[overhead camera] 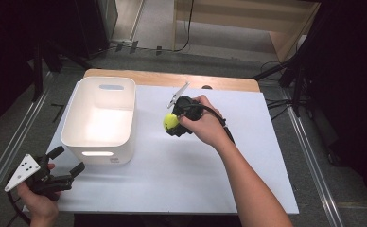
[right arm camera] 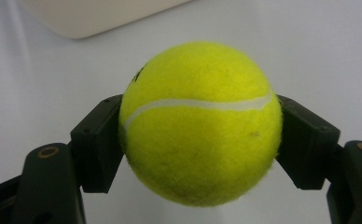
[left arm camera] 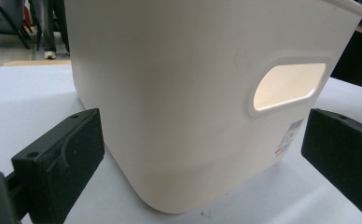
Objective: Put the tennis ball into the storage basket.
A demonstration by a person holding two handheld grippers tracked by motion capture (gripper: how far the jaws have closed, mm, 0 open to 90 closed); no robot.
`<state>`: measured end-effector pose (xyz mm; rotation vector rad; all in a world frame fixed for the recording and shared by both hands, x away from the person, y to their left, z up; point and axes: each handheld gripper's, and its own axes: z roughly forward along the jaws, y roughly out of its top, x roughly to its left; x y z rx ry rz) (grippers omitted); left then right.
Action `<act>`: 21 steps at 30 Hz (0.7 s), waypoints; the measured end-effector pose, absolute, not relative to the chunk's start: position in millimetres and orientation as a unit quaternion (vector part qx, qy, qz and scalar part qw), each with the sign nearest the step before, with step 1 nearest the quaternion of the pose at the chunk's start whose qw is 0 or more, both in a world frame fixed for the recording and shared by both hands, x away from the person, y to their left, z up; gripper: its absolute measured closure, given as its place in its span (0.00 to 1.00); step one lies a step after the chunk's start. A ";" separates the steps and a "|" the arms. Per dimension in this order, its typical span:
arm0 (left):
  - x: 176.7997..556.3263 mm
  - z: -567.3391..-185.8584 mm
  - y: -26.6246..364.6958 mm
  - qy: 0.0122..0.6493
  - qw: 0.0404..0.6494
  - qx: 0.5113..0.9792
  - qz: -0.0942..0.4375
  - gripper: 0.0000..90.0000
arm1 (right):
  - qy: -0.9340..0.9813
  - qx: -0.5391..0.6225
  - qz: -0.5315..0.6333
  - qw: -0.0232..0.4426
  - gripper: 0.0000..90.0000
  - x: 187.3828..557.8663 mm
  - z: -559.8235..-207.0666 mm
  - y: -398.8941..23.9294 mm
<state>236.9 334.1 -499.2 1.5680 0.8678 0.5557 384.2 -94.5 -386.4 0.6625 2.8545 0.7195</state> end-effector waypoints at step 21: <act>237.1 -499.3 334.4 0.372 0.593 0.674 0.238 0.00 | 0.948 0.189 0.248 0.067 0.27 393.6 -355.6 -68.3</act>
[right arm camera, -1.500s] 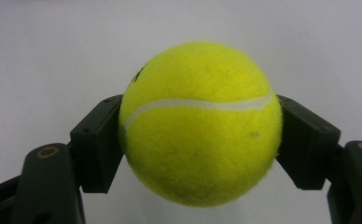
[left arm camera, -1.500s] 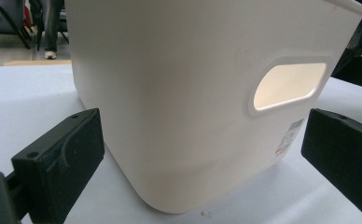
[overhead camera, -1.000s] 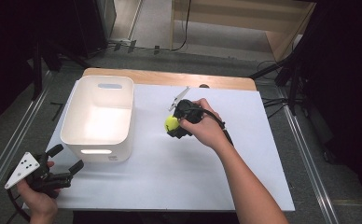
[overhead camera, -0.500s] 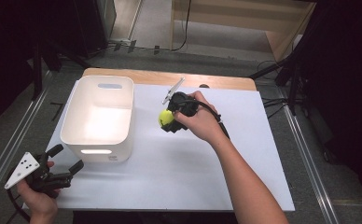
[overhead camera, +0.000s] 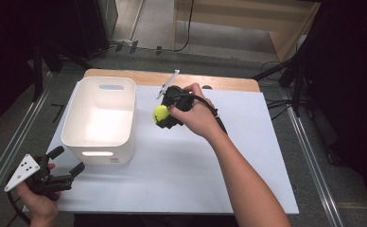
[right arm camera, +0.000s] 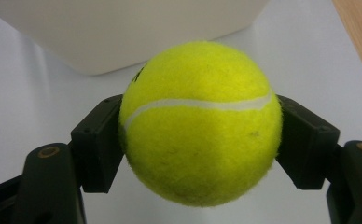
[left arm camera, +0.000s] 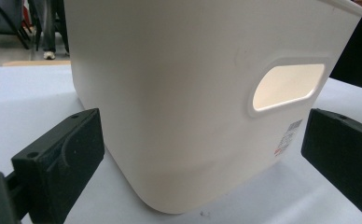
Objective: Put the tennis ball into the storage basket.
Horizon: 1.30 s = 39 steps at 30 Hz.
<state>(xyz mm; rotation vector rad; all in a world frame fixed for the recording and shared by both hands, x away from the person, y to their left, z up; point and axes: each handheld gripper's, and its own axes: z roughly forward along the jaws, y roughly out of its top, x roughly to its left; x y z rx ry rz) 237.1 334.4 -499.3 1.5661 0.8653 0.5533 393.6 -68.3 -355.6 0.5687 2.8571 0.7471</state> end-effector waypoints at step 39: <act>236.8 -499.1 334.0 0.372 0.595 0.672 0.236 0.00 | 0.956 0.127 0.258 0.065 0.27 389.8 -317.8 1.7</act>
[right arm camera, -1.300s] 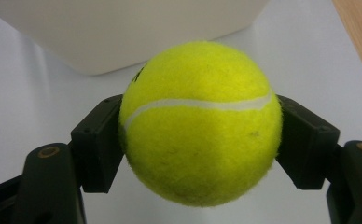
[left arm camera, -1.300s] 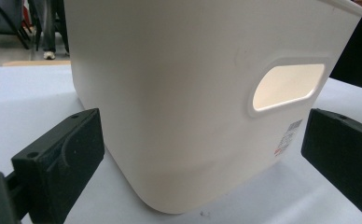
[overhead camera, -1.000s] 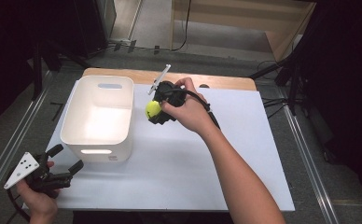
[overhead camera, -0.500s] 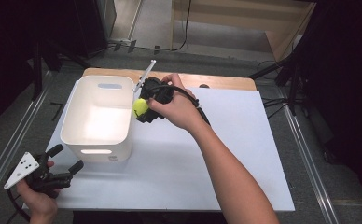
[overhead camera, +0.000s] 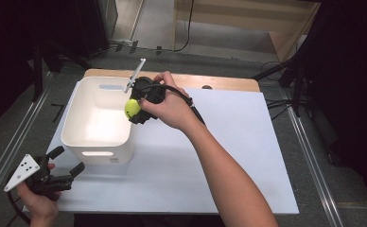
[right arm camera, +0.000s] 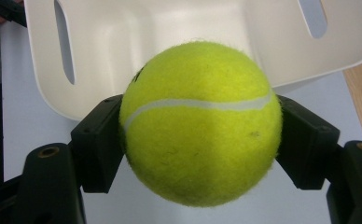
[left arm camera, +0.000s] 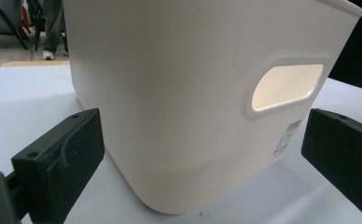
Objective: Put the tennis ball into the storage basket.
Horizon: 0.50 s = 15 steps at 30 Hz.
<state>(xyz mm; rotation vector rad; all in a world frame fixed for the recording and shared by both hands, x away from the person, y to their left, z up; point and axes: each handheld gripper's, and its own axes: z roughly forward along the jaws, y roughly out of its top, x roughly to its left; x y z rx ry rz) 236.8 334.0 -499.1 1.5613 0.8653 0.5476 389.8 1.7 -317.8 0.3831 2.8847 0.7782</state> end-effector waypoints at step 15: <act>236.7 -499.1 334.6 0.371 0.596 0.672 0.234 0.00 | 0.959 0.108 0.256 0.056 0.27 387.4 -318.4 32.2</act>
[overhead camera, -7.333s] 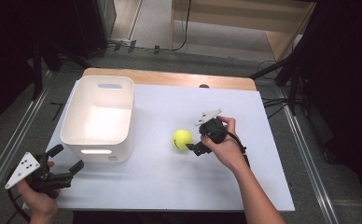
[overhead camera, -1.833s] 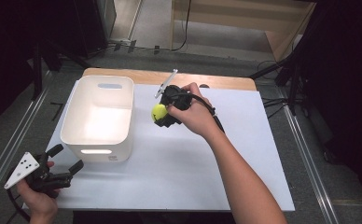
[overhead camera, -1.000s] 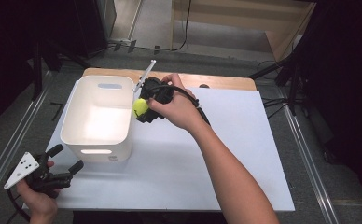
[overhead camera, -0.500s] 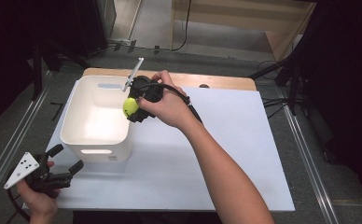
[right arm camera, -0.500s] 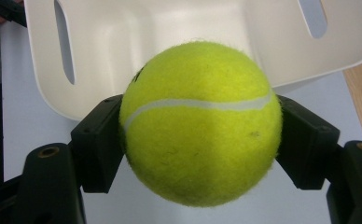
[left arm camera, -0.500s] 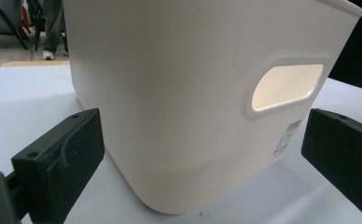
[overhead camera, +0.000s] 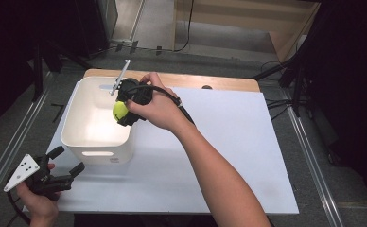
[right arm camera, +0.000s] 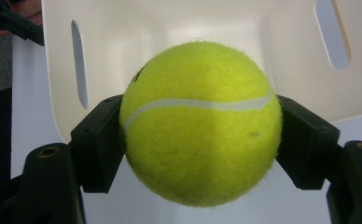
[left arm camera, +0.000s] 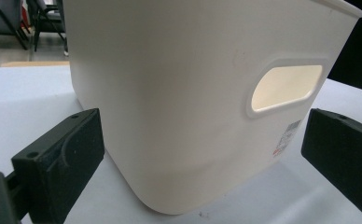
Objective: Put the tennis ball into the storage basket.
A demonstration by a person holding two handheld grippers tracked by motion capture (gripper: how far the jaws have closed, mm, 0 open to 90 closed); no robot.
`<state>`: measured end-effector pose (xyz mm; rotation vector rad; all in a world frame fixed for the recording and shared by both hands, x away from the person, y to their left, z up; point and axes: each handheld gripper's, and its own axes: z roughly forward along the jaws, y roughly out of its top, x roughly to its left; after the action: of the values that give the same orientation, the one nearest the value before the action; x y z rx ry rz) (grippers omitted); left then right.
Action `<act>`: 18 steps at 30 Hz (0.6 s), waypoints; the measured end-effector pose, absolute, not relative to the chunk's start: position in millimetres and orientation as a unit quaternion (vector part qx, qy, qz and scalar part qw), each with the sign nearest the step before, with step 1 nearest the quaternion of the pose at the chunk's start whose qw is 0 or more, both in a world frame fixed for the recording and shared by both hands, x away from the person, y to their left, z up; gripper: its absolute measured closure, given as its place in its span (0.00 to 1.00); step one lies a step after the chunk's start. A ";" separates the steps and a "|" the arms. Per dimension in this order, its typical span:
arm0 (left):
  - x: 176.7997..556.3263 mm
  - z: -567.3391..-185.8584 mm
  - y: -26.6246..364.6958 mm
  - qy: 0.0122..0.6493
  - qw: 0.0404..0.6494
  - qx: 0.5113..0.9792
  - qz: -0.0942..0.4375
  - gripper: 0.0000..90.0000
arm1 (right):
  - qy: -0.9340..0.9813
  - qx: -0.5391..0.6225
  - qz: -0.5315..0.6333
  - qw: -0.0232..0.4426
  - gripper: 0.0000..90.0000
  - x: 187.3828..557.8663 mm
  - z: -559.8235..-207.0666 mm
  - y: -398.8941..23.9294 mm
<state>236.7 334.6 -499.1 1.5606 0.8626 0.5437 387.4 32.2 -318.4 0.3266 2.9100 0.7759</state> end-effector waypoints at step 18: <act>236.6 -499.0 335.1 0.372 0.597 0.671 0.234 0.00 | 0.967 0.087 0.233 0.048 0.27 388.9 -332.6 59.2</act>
<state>236.6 335.1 -499.0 1.5579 0.8633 0.5425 388.9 59.2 -332.6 0.2651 2.9491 0.7117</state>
